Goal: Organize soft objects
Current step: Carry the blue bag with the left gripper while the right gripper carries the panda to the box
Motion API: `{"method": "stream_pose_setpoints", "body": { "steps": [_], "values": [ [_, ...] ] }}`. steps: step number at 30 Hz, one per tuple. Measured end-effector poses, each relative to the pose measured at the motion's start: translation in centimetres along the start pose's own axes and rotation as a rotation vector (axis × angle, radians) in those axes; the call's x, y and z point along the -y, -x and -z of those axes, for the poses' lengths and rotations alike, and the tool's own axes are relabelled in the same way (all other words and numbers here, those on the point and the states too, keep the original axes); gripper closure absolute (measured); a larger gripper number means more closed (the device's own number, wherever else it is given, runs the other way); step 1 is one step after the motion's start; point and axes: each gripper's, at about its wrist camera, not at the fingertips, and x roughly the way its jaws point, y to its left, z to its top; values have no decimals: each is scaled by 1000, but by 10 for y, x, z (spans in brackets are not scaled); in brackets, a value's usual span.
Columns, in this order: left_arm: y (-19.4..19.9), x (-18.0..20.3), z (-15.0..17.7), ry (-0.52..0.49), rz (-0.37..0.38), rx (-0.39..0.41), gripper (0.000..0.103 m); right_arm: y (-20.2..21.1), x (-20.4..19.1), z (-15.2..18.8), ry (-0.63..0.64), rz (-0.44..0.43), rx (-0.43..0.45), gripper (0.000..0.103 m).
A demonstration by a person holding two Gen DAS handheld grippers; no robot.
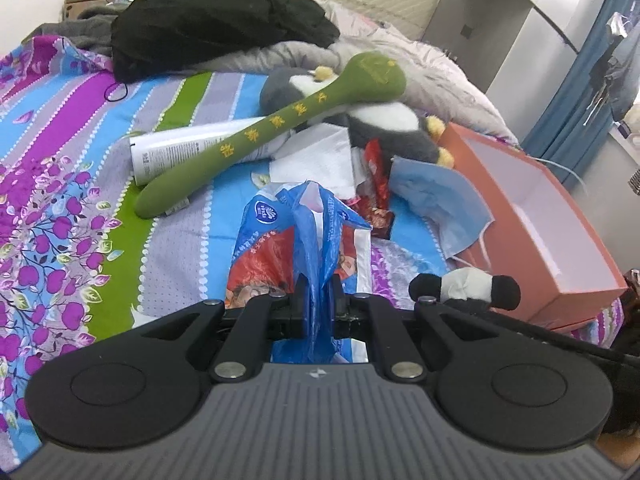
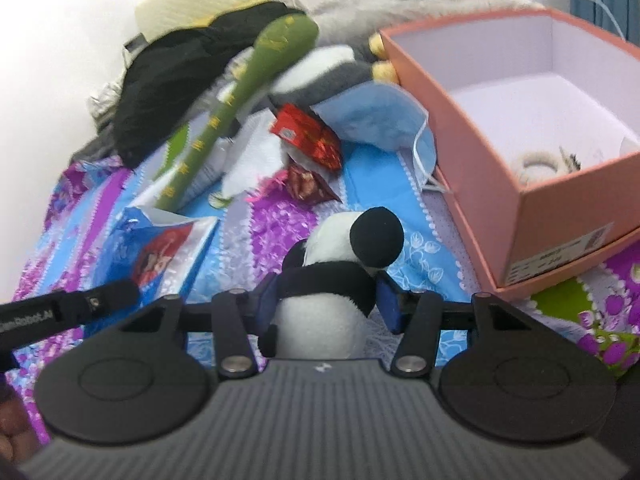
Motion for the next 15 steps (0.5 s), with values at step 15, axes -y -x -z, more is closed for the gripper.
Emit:
{"method": "stream_pose_setpoints", "body": {
  "steps": [15],
  "values": [
    [65, 28, 5, -42, 54, 48, 93, 81, -14, -4, 110, -37, 93, 48]
  ]
}}
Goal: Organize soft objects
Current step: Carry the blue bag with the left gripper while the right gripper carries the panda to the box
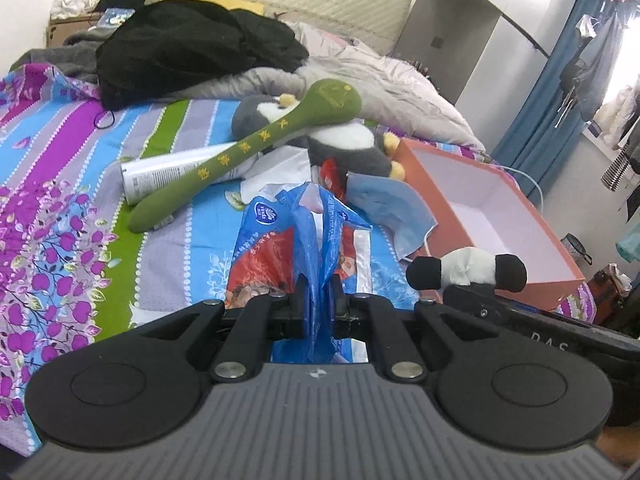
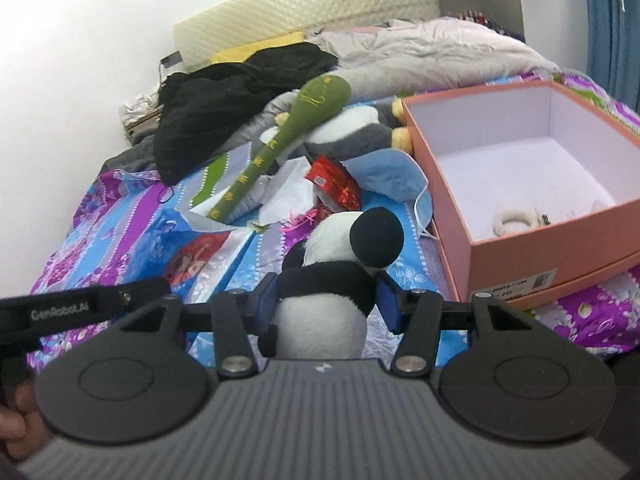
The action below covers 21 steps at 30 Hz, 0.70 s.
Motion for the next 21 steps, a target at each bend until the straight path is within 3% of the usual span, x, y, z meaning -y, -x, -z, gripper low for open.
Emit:
{"method": "stream_pose_setpoints", "body": {
  "steps": [10, 21],
  "values": [
    [27, 29, 1, -48, 35, 26, 93, 37, 8, -3, 17, 8, 45, 48],
    [12, 91, 6, -141, 154, -8, 93, 74, 47, 2, 7, 99, 77, 48]
  ]
}}
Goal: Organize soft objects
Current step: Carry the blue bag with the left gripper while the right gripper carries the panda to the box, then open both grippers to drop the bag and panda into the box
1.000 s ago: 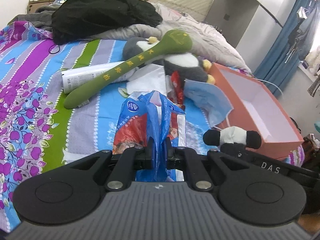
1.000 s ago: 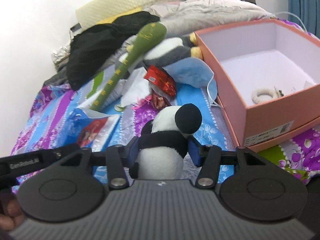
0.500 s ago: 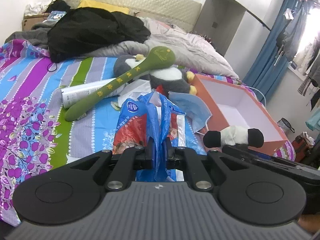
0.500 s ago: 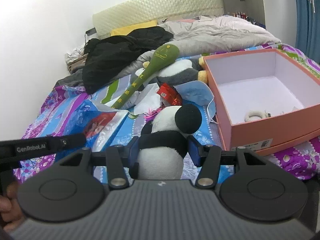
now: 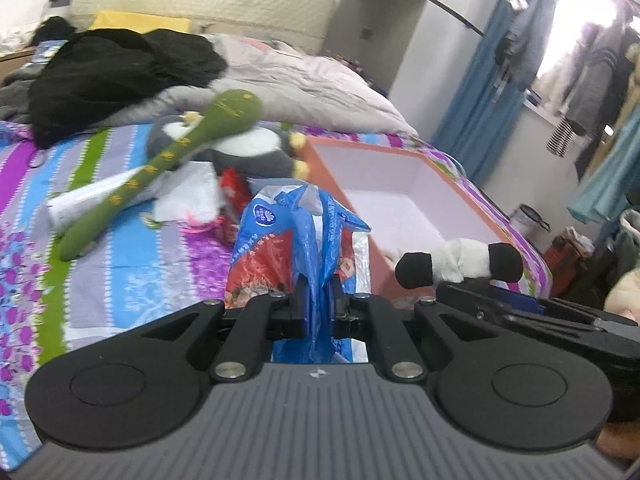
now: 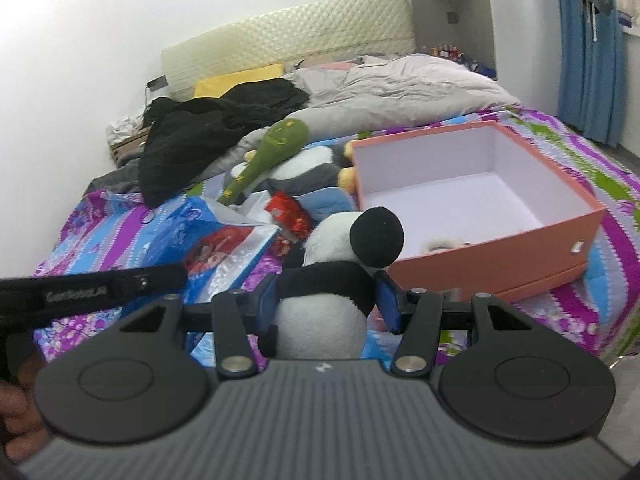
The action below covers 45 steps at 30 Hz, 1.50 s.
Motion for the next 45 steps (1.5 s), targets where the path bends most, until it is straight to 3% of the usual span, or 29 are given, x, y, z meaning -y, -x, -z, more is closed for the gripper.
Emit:
{"method": "stream_pose_setpoints", "body": {
  "steps": [8, 14, 21, 26, 28, 33, 37, 43, 45],
  "values": [
    [-34, 33, -11, -63, 69, -27, 93, 6, 34, 5, -42, 67, -5, 48],
    [-63, 58, -47, -111, 98, -28, 93, -16, 60, -29, -39, 94, 18, 48],
    [-111, 84, -97, -131, 119, -56, 93, -57, 93, -77, -33, 145, -25, 48],
    [-162, 96, -120, -146, 119, -132, 93, -93, 122, -96, -64, 158, -108, 48],
    [-188, 96, -125, -136, 139, -204, 93, -107, 133, -100, -87, 169, -138, 48],
    [-241, 84, -134, -28, 165, -337, 93, -130, 154, -101, -99, 193, -199, 47],
    [-265, 83, -138, -29, 116, -359, 93, -137, 162, -104, -99, 200, -211, 47],
    [-274, 84, -140, -40, 101, -354, 93, -142, 164, -100, -111, 177, -228, 46],
    [-275, 83, -140, -41, 84, -366, 87, -141, 161, -98, -94, 171, -226, 46]
  ]
}}
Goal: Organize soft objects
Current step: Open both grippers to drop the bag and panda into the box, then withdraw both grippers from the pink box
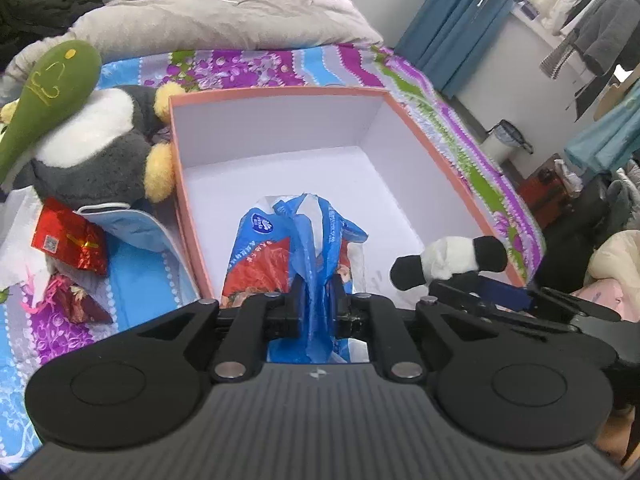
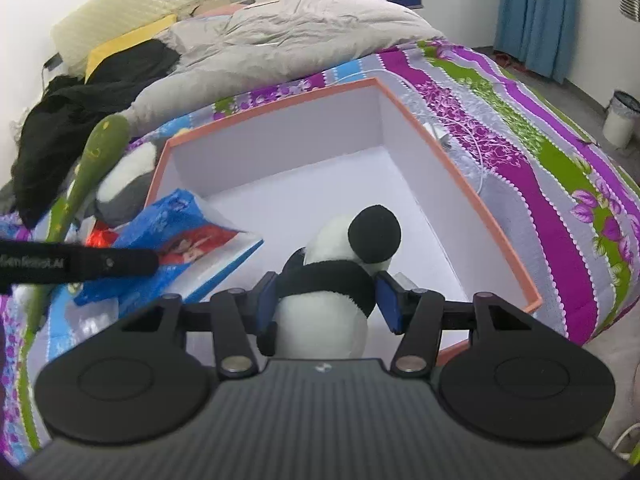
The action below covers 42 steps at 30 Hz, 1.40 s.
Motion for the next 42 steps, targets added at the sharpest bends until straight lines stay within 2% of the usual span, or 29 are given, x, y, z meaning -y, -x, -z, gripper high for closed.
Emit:
{"method": "stream_pose_setpoints", "body": {
  "steps": [2, 10, 16, 29, 37, 42],
  "values": [
    [3, -1, 4, 7, 16, 2, 82, 2, -1, 0, -5, -12, -4, 45],
    [27, 5, 14, -49, 4, 57, 82, 18, 0, 1, -20, -46, 34, 45],
    [54, 7, 36, -91, 3, 118, 82, 40, -10, 17, -8, -89, 89, 45],
    [138, 7, 109, -146, -32, 317, 82, 106, -48, 67, 35, -182, 236, 45],
    [183, -7, 155, -110, -56, 371, 82, 136, -67, 95, 26, -226, 277, 45],
    [204, -16, 182, -95, -86, 386, 82, 140, -78, 115, 29, -281, 259, 45]
  ]
}}
